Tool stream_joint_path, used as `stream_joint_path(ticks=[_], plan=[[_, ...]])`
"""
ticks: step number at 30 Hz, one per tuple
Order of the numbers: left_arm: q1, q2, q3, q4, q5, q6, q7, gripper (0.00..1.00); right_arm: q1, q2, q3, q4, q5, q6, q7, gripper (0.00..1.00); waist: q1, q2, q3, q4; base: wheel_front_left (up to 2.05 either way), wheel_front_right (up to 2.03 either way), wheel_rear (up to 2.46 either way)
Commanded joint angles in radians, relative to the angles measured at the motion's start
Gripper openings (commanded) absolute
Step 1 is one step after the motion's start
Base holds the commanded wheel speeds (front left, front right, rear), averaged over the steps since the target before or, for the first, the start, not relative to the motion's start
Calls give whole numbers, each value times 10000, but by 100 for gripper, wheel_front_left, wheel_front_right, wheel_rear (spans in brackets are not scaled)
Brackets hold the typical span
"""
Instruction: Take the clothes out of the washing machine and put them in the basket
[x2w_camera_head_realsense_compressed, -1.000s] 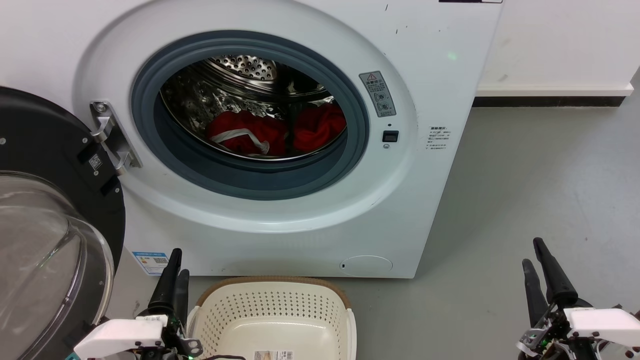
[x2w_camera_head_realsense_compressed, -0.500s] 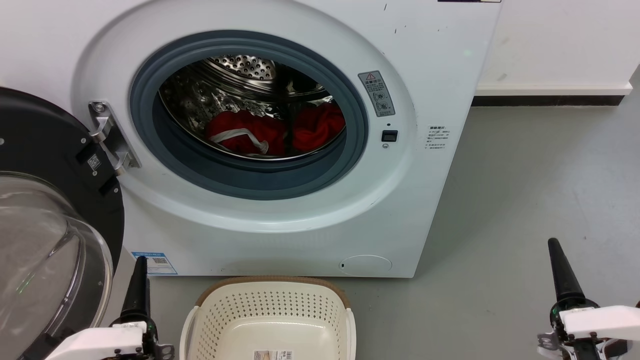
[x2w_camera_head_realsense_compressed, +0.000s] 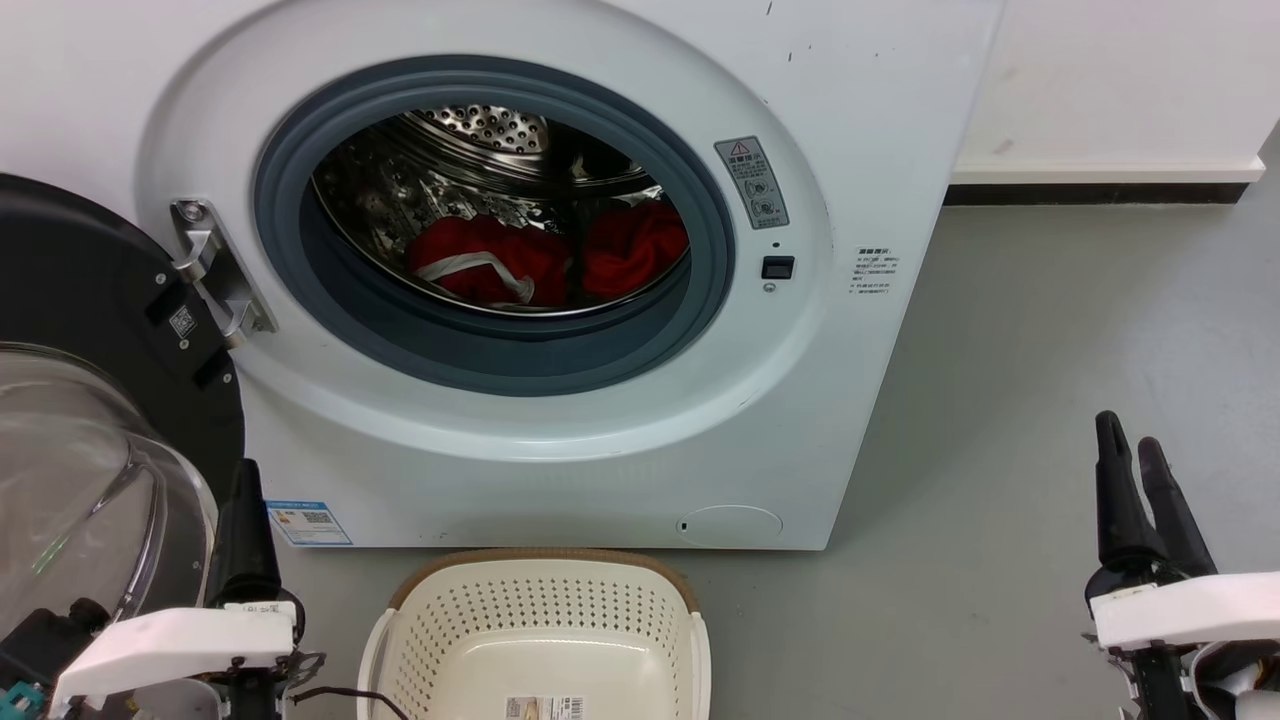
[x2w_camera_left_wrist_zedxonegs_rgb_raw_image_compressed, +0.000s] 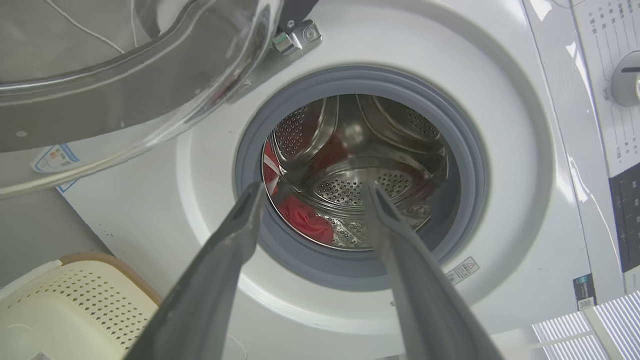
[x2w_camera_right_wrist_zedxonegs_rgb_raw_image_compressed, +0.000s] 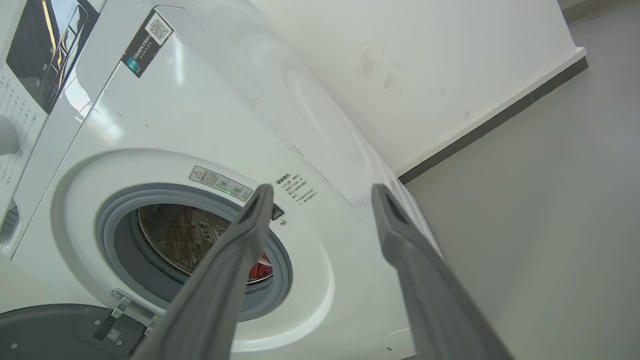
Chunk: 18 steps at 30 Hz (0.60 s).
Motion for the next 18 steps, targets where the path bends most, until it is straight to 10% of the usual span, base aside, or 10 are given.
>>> stream_joint_path(ticks=[1,18], plan=[[-27,30,-133,-411,470,175,-109,100,-55,-53,67,-355,-560,0,-111,100,0,0,8,-4,0,0,0],[487,36,-1370,-1008,3238,-159,-642,100,227,-67,377,-994,-3371,0,-645,100,0,0,50,-37,0,0,0]])
